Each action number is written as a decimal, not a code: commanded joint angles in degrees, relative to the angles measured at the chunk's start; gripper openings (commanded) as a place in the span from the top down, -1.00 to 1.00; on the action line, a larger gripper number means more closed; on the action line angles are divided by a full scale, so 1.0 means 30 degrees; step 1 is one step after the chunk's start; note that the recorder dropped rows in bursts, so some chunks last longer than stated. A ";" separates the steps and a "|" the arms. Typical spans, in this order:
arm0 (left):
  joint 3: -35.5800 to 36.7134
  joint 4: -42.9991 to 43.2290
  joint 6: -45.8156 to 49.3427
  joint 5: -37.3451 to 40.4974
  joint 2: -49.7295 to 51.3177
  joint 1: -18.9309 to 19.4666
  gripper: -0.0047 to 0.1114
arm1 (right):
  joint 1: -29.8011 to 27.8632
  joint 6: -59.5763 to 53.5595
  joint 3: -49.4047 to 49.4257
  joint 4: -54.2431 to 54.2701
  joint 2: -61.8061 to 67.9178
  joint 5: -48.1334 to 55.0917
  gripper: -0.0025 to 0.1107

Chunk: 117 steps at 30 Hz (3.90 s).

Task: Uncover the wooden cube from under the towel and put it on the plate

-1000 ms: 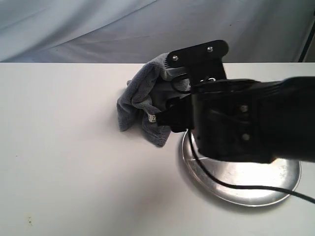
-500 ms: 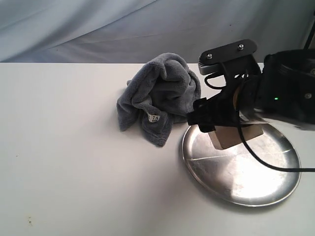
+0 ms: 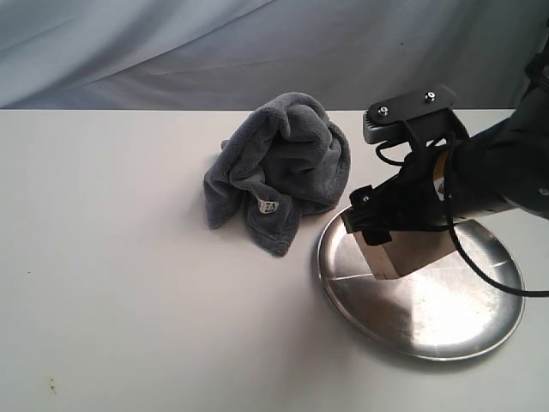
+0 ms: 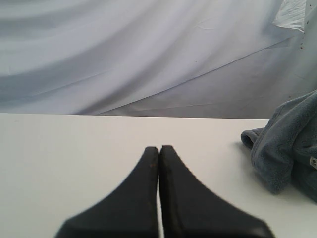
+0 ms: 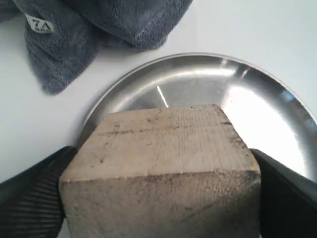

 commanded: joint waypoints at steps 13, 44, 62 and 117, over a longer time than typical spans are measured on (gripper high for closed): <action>0.0084 0.0012 -0.0016 -0.0078 -0.0031 -0.0016 0.89 | -0.2310 -0.7311 0.1556 0.6938 -0.0184 -0.0871 -0.05; 0.0084 0.0012 -0.0017 -0.0078 -0.0031 -0.0016 0.89 | -0.3036 -0.9677 0.1556 0.8830 0.2174 -0.3931 -0.05; 0.0084 0.0012 -0.0017 -0.0078 -0.0031 -0.0016 0.89 | -0.3204 -0.8681 0.1556 0.8207 0.2174 -0.5017 -0.60; 0.0084 0.0012 -0.0053 -0.0078 -0.0031 -0.0016 0.89 | -0.7248 -1.0761 0.7328 0.4281 -2.5411 -0.9344 0.96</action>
